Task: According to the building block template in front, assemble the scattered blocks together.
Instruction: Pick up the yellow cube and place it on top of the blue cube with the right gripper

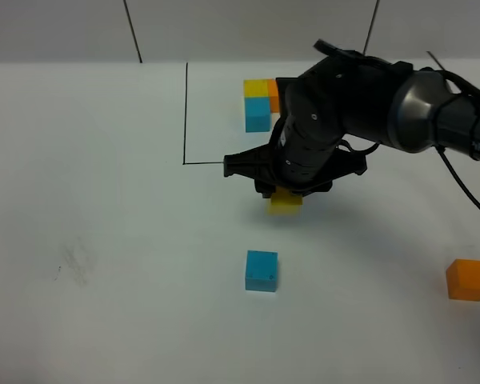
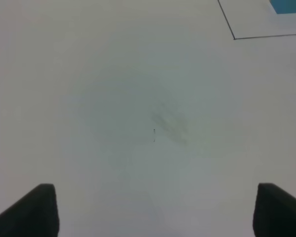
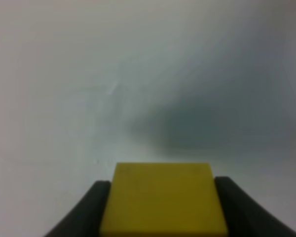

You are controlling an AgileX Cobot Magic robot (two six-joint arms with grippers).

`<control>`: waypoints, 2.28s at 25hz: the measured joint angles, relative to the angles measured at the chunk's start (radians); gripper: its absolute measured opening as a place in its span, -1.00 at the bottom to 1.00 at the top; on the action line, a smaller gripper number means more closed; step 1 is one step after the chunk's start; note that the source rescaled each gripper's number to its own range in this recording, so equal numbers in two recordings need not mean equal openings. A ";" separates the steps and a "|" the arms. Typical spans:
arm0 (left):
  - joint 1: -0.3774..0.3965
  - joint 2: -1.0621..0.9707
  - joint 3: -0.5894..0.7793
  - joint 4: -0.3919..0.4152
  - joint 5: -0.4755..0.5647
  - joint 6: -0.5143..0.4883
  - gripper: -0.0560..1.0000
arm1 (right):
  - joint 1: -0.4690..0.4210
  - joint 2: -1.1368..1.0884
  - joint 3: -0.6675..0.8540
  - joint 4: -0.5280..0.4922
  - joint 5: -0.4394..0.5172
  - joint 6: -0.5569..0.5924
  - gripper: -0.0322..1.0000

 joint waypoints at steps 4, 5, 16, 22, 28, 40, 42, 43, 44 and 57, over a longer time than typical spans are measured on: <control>0.000 0.000 0.000 0.000 0.000 0.000 0.40 | 0.047 0.051 -0.105 -0.039 0.104 0.113 -0.40; 0.000 0.000 0.000 0.000 0.000 0.000 0.40 | 0.056 0.060 -0.120 -0.047 0.122 0.149 -0.40; 0.000 0.000 0.000 0.000 0.000 0.000 0.40 | 0.085 0.137 -0.135 -0.083 0.139 0.272 -0.40; 0.000 0.000 0.000 0.000 0.000 0.000 0.40 | 0.102 0.140 -0.135 -0.075 0.155 0.285 -0.40; 0.000 0.000 0.000 0.000 0.000 0.000 0.40 | 0.102 0.140 -0.135 -0.070 0.162 0.296 -0.40; 0.000 0.000 0.000 0.000 0.000 0.000 0.40 | 0.102 0.192 -0.135 -0.036 0.158 0.299 -0.40; 0.000 0.000 0.000 0.000 0.000 0.000 0.40 | 0.102 0.205 -0.135 -0.027 0.157 0.296 -0.40; 0.000 0.000 0.000 0.000 0.000 0.000 0.40 | 0.102 0.209 -0.135 -0.023 0.154 0.291 -0.40; 0.000 0.000 0.000 0.000 0.000 0.000 0.40 | 0.102 0.213 -0.135 -0.020 0.152 0.289 -0.40; 0.000 0.000 0.000 0.000 0.000 0.000 0.40 | 0.102 0.241 -0.135 -0.009 0.145 0.257 -0.40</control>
